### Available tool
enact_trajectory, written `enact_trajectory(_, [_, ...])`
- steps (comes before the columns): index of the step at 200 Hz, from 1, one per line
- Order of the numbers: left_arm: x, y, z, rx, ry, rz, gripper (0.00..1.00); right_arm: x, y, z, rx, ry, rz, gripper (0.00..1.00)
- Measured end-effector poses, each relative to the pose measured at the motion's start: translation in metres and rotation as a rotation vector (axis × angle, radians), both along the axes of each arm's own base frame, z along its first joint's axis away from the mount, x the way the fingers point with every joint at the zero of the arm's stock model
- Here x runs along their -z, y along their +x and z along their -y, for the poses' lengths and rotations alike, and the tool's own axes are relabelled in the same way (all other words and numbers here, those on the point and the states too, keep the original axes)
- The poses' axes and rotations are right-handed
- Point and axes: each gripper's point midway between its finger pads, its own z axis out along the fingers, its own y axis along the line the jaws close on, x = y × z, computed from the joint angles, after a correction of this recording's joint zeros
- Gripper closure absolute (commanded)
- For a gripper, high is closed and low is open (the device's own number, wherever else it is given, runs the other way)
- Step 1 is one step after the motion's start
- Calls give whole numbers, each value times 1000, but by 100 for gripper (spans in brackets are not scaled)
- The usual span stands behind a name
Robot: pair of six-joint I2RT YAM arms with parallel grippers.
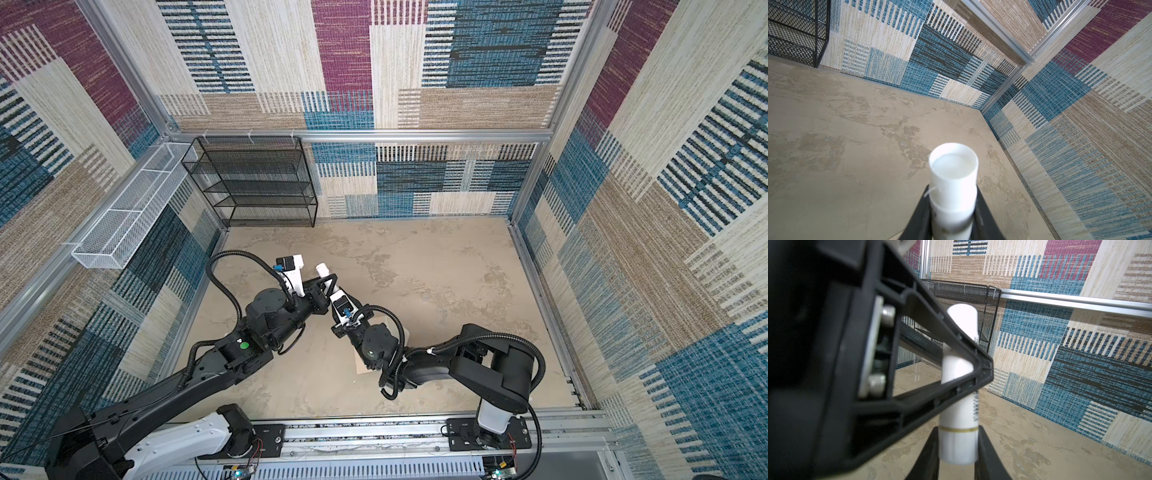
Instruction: Place the letter into the envelope and seal it
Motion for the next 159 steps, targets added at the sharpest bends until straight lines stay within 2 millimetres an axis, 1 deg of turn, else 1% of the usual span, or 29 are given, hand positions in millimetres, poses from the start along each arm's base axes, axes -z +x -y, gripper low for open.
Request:
enact_trajectory(16, [1, 1, 1, 0, 3, -3, 100, 1, 0, 0, 1, -8, -4, 73])
enact_trajectory(48, [1, 1, 5, 15, 3, -7, 100, 0, -1, 2, -1, -18, -28, 78])
enact_trajectory(77, [-8, -2, 11, 58, -9, 16, 100, -10, -5, 7, -20, -10, -59, 82])
enact_trajectory(119, [-19, -11, 20, 145, -17, 58, 100, -23, -16, 13, -82, 1, -122, 86])
enact_trajectory(159, [-29, -24, 29, 277, -58, 116, 100, -36, -31, 19, -181, 25, -187, 87])
